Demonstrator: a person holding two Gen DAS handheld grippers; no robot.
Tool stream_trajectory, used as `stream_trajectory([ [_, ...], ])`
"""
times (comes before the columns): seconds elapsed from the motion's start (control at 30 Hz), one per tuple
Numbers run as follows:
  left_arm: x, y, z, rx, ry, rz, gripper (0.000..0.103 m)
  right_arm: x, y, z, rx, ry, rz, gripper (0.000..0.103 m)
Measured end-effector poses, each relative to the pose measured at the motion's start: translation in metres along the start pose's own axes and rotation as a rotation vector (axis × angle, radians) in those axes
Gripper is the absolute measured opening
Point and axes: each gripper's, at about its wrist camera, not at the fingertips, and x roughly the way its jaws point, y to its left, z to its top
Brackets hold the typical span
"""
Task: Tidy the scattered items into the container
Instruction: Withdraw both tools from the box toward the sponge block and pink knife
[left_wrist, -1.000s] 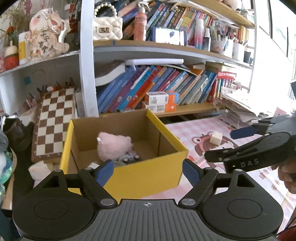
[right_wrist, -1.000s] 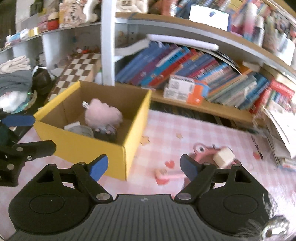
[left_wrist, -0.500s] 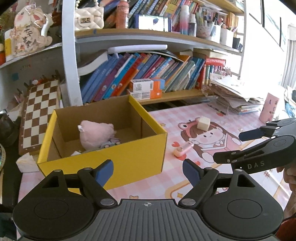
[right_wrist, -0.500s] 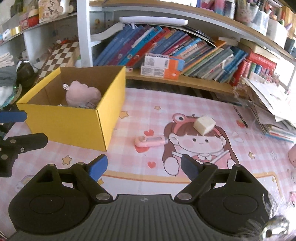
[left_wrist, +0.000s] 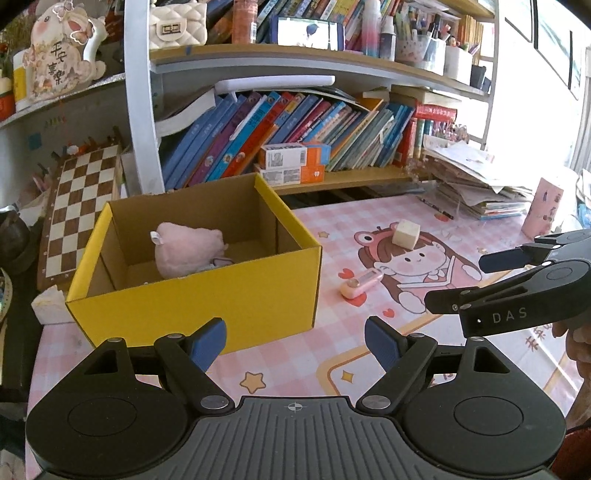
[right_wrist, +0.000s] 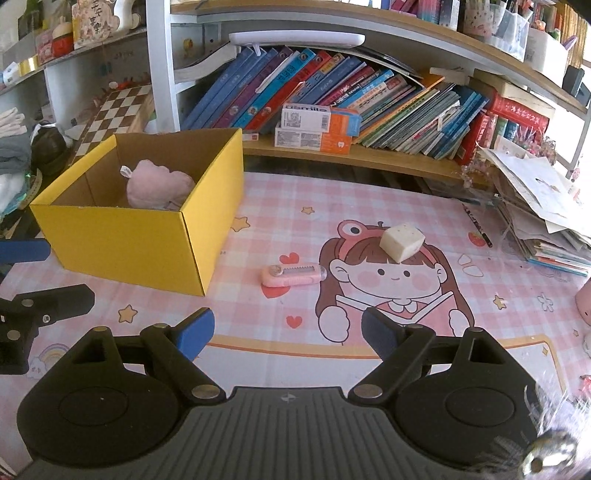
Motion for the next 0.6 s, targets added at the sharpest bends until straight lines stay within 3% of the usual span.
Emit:
stream_trajectory([
  [0.33,0.008,-0.021,0.005,-0.002,0.02,0.024,0.085,0.006,-0.021,0.001,-0.011,0.003,0.035,0.087],
  [0.6,0.018,-0.043,0.011,-0.003,0.038,0.04,0.085,0.011,-0.045,0.001,-0.018,-0.001,0.055,0.093],
])
